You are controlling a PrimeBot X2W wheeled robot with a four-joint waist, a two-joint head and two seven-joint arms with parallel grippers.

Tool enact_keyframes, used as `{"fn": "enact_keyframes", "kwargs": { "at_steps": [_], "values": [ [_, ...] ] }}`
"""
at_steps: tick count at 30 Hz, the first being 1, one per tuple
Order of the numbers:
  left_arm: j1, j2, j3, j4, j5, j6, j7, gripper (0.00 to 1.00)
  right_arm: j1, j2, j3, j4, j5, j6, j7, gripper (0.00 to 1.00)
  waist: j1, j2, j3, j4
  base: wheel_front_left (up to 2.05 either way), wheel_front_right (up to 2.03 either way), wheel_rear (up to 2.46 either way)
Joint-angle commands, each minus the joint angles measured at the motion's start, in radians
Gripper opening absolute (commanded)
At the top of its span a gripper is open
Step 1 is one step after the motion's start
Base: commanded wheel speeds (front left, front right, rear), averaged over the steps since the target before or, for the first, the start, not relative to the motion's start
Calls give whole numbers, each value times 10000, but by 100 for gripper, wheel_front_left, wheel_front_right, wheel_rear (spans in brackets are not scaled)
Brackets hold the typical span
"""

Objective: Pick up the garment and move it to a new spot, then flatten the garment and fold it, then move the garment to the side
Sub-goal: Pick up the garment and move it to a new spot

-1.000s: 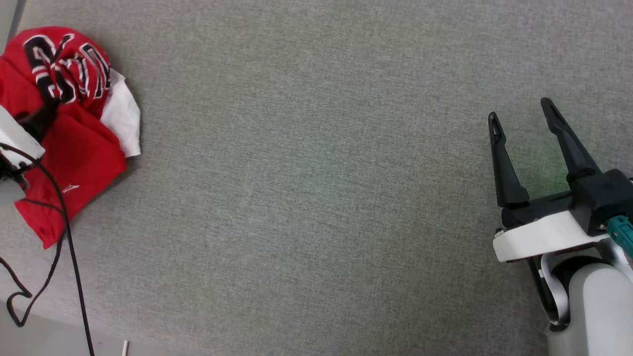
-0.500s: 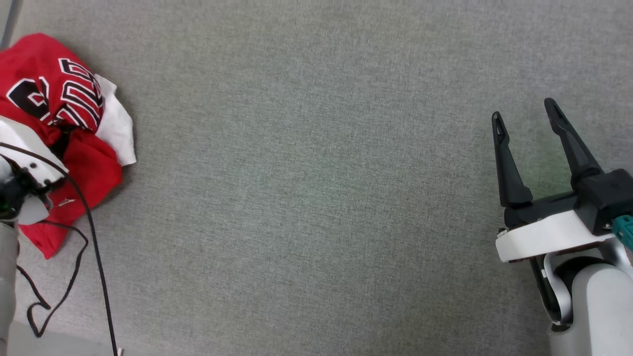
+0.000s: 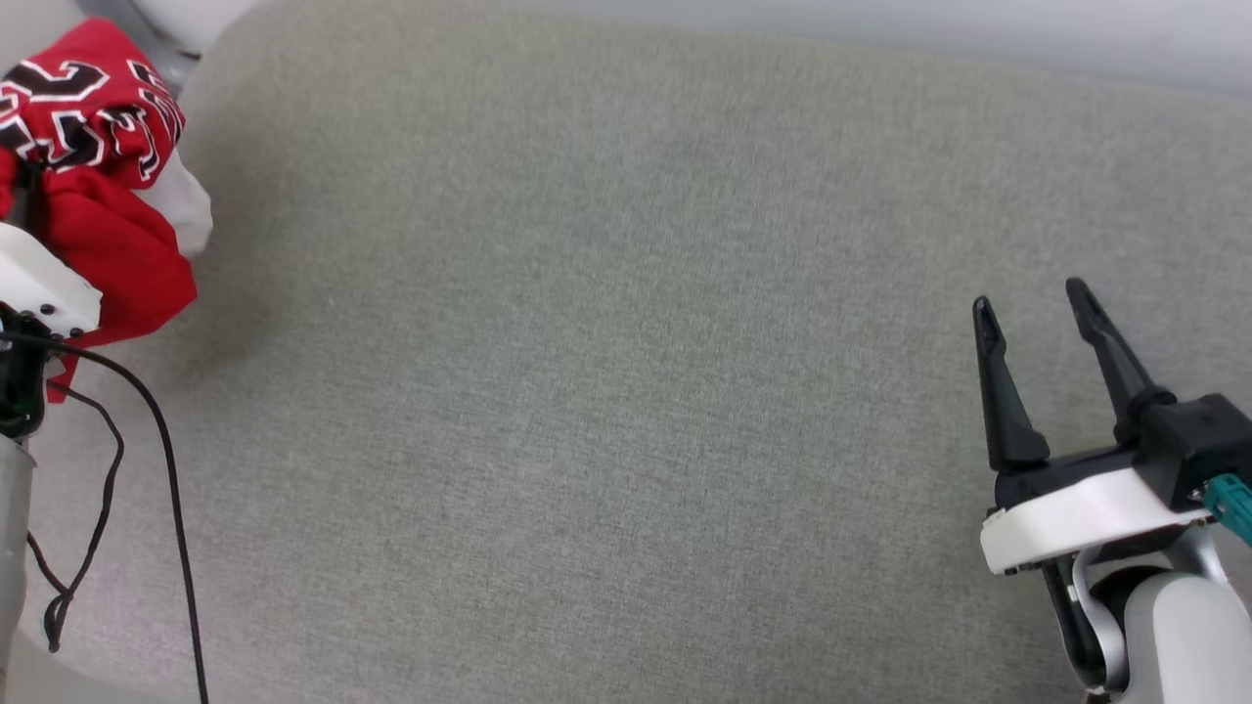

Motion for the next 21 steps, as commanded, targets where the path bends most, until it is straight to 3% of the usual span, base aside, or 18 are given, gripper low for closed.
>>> {"fn": "enact_keyframes", "kwargs": {
  "at_steps": [1,9,21],
  "values": [
    [-123,-8,-103,-71,236,57,-515,0,220,-1,-20,133,135,-5,-106,100,0,0,-669,-64,0,0,0],
    [260,-233,-599,-672,944,314,-1777,0,834,1,-171,490,580,-7,-356,100,0,0,-1774,-537,0,0,0],
    [1478,-971,-1226,-2637,1154,530,-1838,0,1421,1,-459,479,1027,-5,-281,100,0,0,-2309,-1873,0,0,0]
  ]
}}
